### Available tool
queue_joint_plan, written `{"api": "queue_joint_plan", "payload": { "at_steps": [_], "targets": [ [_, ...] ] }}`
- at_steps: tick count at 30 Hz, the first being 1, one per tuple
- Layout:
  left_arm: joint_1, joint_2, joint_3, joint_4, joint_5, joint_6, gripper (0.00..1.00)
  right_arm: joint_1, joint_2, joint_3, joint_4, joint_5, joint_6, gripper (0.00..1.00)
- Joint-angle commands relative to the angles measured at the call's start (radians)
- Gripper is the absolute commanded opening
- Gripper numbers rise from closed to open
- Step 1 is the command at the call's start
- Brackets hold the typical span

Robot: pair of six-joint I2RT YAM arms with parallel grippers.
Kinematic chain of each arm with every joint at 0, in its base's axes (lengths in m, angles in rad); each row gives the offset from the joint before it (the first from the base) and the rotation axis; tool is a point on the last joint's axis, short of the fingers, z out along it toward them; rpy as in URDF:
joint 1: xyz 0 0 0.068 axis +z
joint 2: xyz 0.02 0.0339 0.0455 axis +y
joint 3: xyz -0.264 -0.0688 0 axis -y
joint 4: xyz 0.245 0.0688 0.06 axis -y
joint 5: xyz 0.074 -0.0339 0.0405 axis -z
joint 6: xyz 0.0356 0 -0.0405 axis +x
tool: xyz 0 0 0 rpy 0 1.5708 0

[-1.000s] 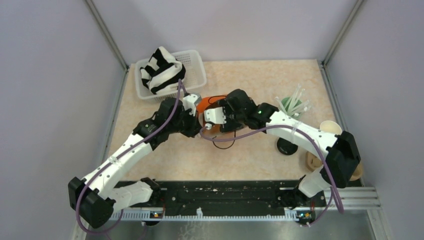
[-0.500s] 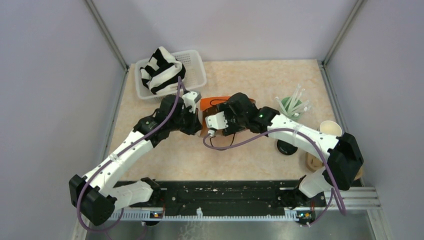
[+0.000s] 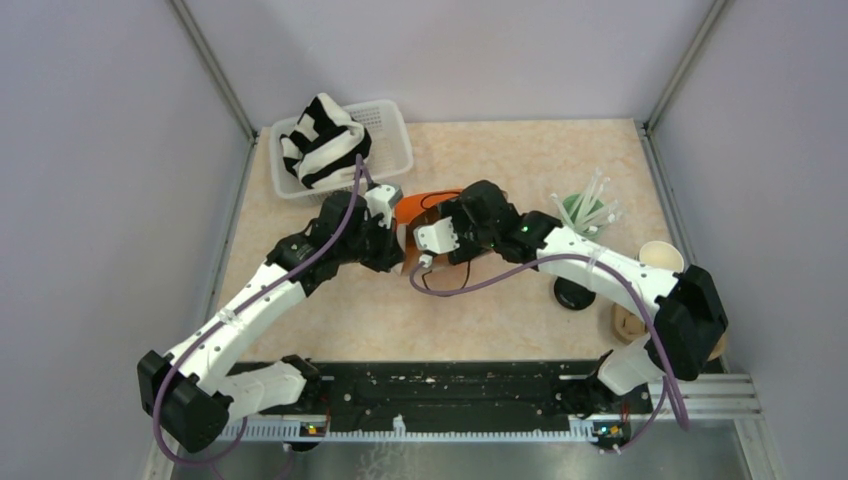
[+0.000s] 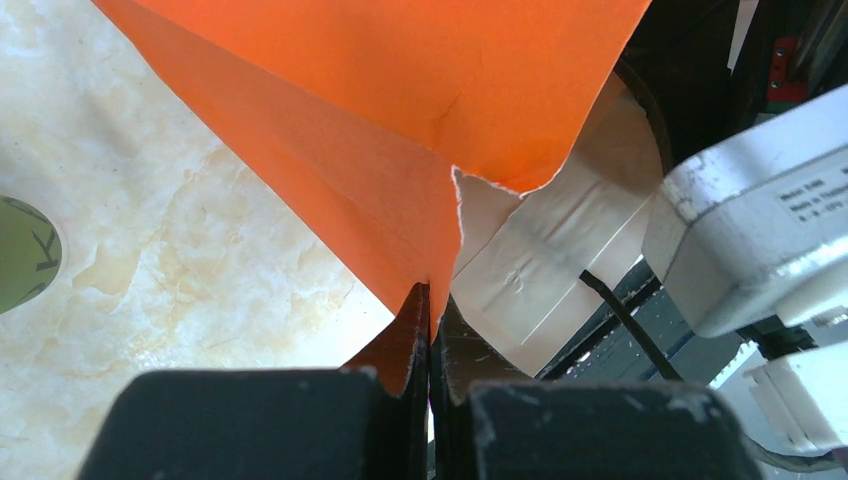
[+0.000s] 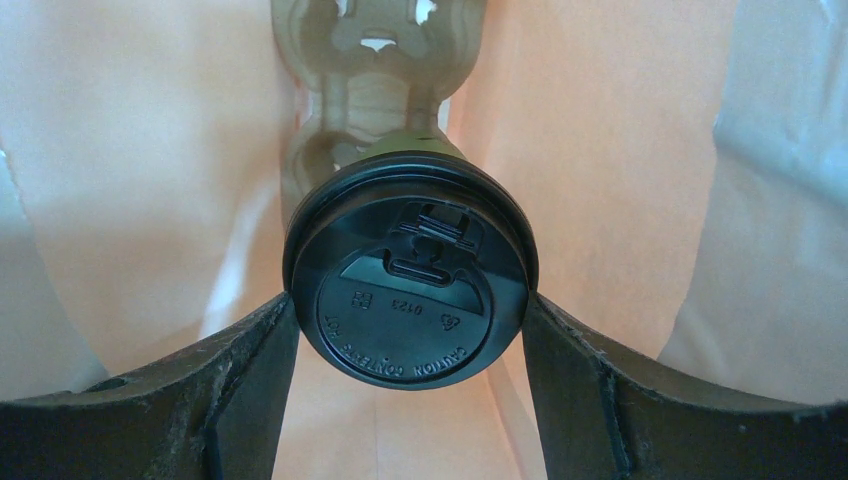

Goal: Pack the takeout coffee

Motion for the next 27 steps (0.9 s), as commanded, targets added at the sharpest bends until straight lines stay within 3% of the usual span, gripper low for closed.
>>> {"api": "queue_joint_plan", "payload": {
  "at_steps": [1,6,14,27],
  "targets": [
    [0.001,-0.022,0.006,0.018,0.018,0.001,0.0,-0.023,-0.008,-0.006,0.048,-0.018,-0.038,0.33],
    [0.0,-0.021,0.008,0.011,0.011,0.003,0.0,-0.028,0.008,0.007,-0.003,-0.036,-0.038,0.29],
    [0.001,-0.016,-0.003,0.025,0.019,-0.003,0.0,-0.038,0.025,0.092,-0.12,-0.097,-0.003,0.3],
    [0.001,-0.02,-0.006,0.018,0.019,0.003,0.0,-0.051,0.044,0.064,-0.068,-0.005,0.027,0.3]
  ]
}}
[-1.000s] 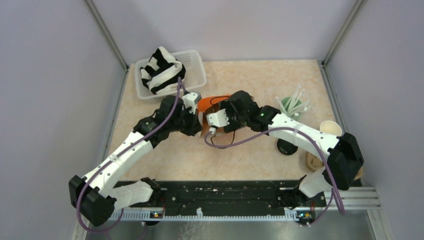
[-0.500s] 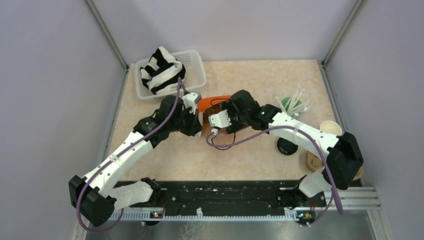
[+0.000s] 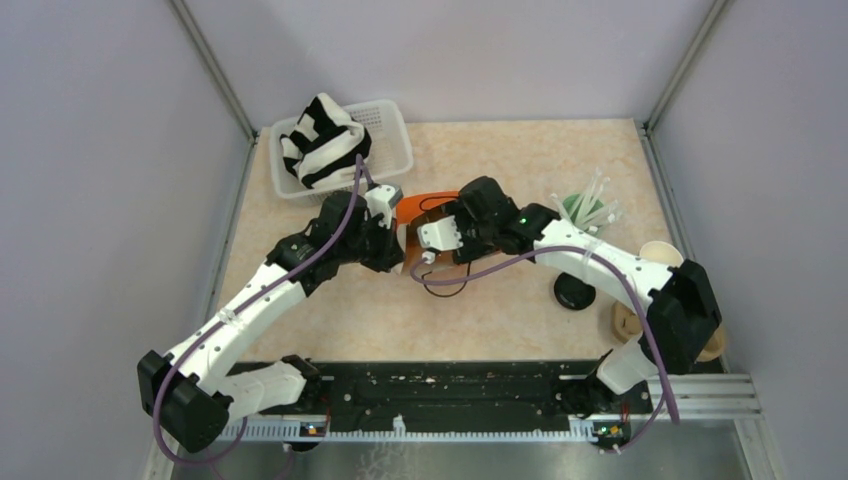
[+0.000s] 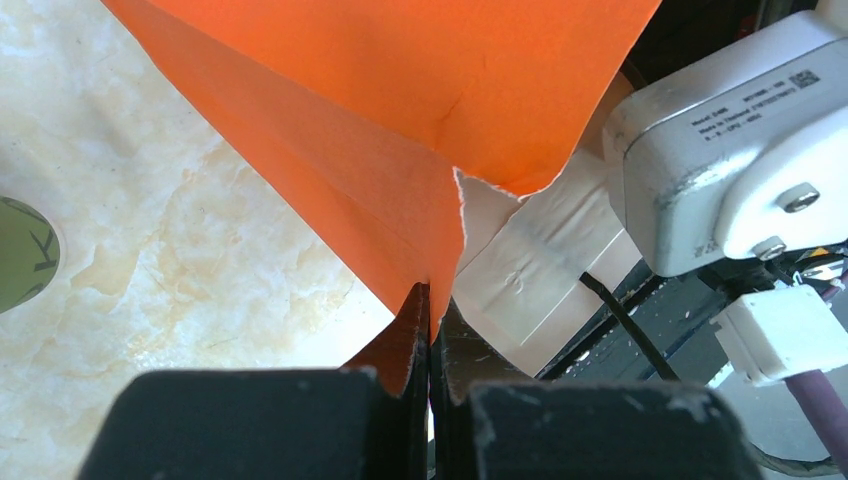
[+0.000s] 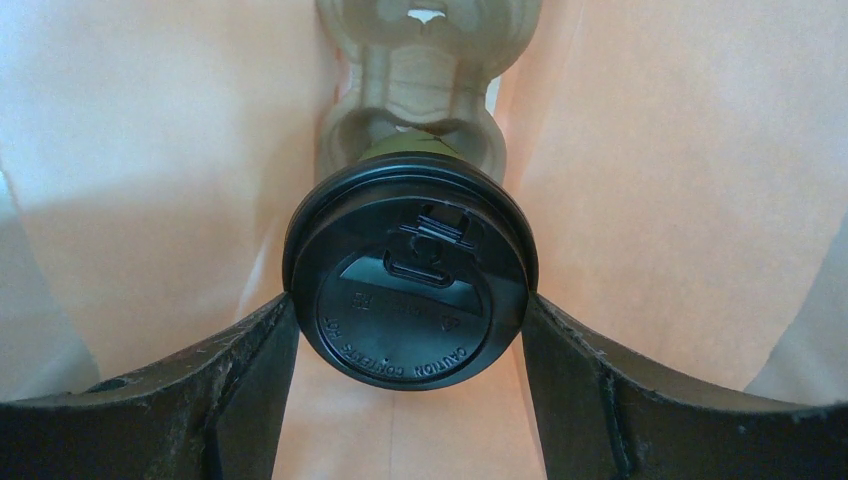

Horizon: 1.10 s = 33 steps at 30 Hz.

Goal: Pack the takeout coffee

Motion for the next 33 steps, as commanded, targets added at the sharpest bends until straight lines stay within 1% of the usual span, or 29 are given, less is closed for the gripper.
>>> {"api": "queue_joint_plan", "payload": {
  "at_steps": [1,6,11,16,21,33],
  "targets": [
    [0.001,-0.02,-0.005,0.017,0.014,0.006,0.0,-0.016,0.007,0.021,0.042,0.028,0.013,0.3],
    [0.001,-0.013,0.002,0.017,0.019,0.012,0.0,-0.019,0.025,0.014,0.071,0.034,0.012,0.3],
    [0.001,-0.008,0.006,0.018,0.029,0.012,0.0,-0.019,0.03,-0.012,0.162,0.034,0.001,0.3],
    [0.001,0.003,0.012,0.016,0.035,0.013,0.0,-0.019,0.044,-0.009,0.203,0.012,-0.011,0.3],
    [0.001,0.006,0.02,0.015,0.035,0.008,0.0,-0.019,0.064,0.011,0.176,-0.023,-0.029,0.3],
    [0.0,0.01,0.026,0.01,0.038,-0.004,0.0,-0.049,0.091,-0.025,0.245,-0.083,-0.001,0.29]
  ]
}}
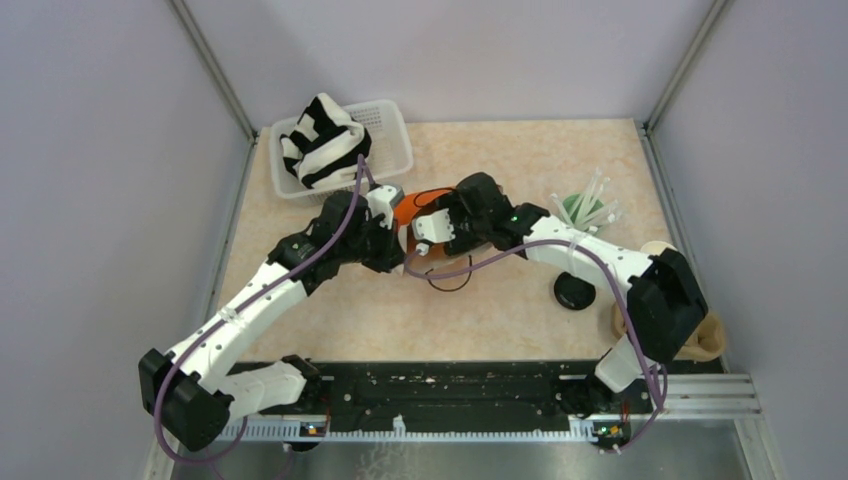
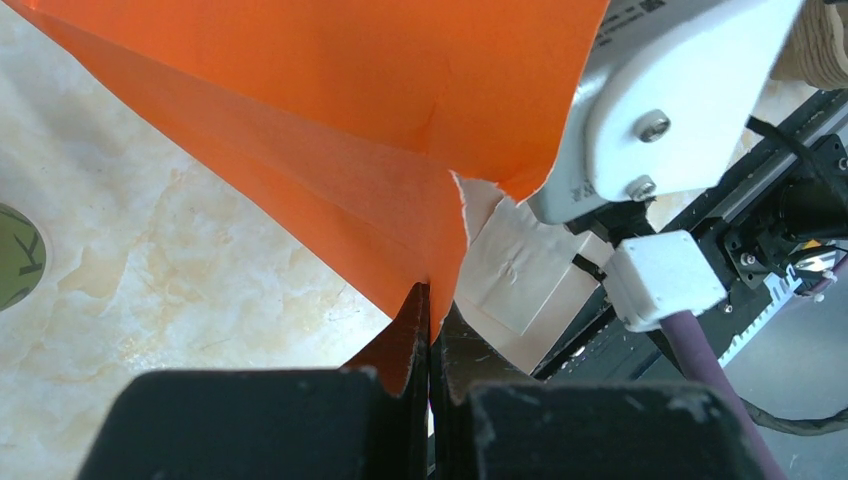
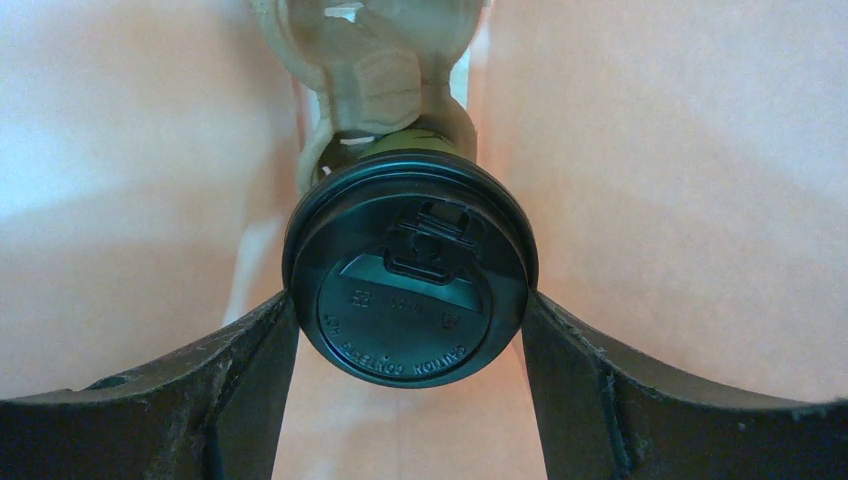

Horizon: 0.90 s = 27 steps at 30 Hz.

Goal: Pack the takeout coffee

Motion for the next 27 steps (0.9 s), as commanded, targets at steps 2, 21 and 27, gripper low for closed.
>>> {"api": "queue_joint_plan", "payload": {
  "at_steps": [2,21,27],
  "targets": [
    [0.001,0.002,0.028,0.006,0.017,-0.004,0.0,-0.021,0.014,0.001,0.042,-0.061,0.021,0.29],
    [0.001,0.024,0.027,0.007,0.011,-0.007,0.0,-0.021,-0.016,0.116,-0.102,-0.043,0.09,0.28],
    [0.001,0.029,0.036,0.011,0.016,-0.01,0.0,-0.022,0.017,0.091,-0.073,-0.09,0.104,0.28]
  ]
}}
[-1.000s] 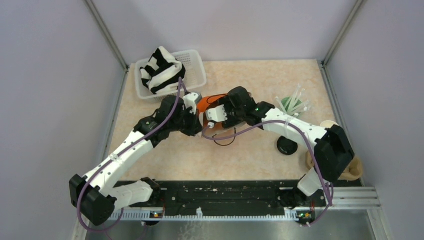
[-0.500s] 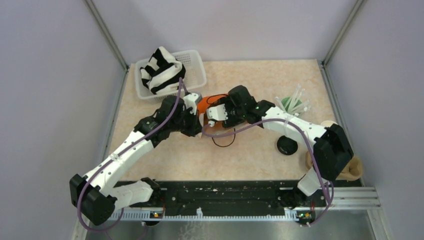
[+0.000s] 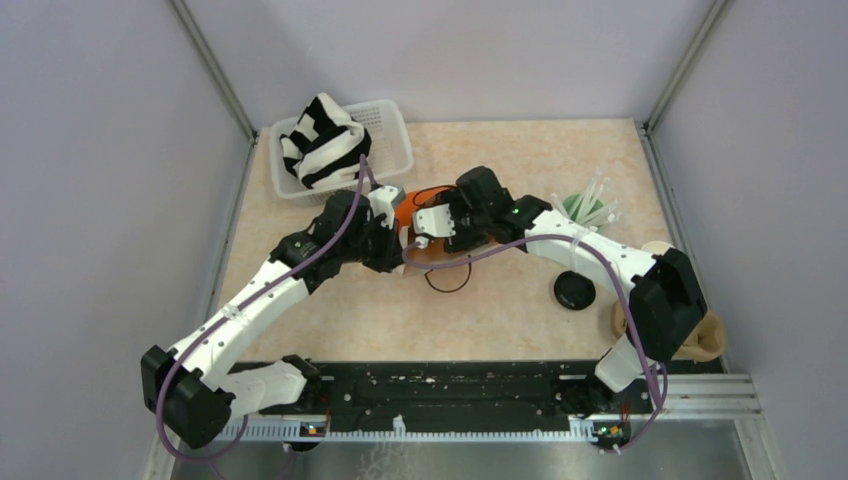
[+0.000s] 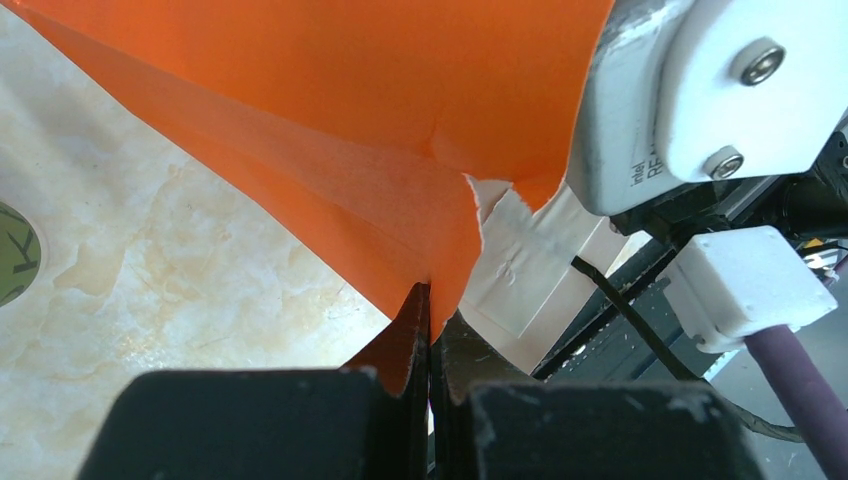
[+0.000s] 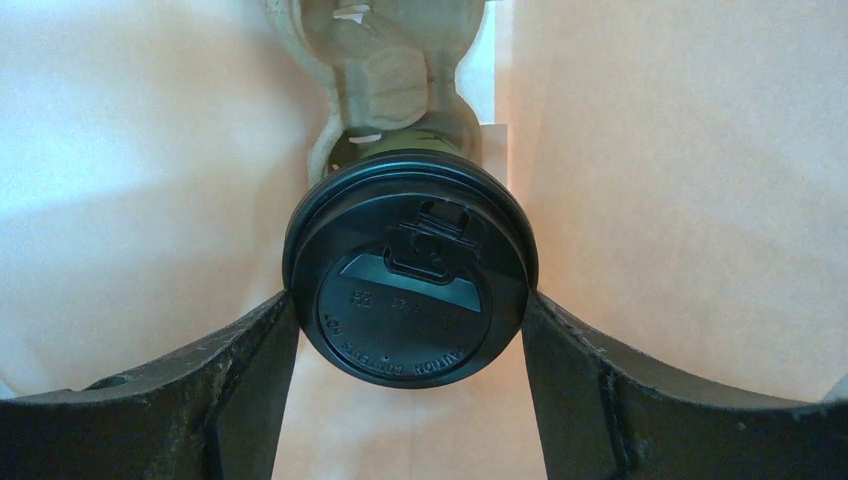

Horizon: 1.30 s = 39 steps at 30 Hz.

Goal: Pack the takeout coffee

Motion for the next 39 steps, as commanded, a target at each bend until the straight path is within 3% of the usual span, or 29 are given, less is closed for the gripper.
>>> {"api": "queue_joint_plan", "payload": {
  "at_steps": [1,12,20,30,39],
  "targets": [
    [0.0,0.015,0.035,0.013,0.016,-0.009,0.0,-0.01,0.017,0.026,0.034,-0.067,0.037,0.28],
    [0.0,0.023,0.062,-0.004,0.017,-0.036,0.0,-0.027,0.102,0.01,0.041,-0.135,0.101,0.27],
    [0.001,0.062,0.135,-0.053,0.063,-0.082,0.0,0.0,0.088,0.016,0.089,0.015,0.195,0.3],
    [0.003,0.08,0.225,-0.112,0.162,-0.163,0.0,0.05,0.012,-0.007,-0.145,-0.046,0.294,0.3],
    [0.025,0.101,0.347,-0.226,0.248,-0.238,0.0,0.11,-0.045,0.098,-0.452,-0.137,0.439,0.3]
  ]
}}
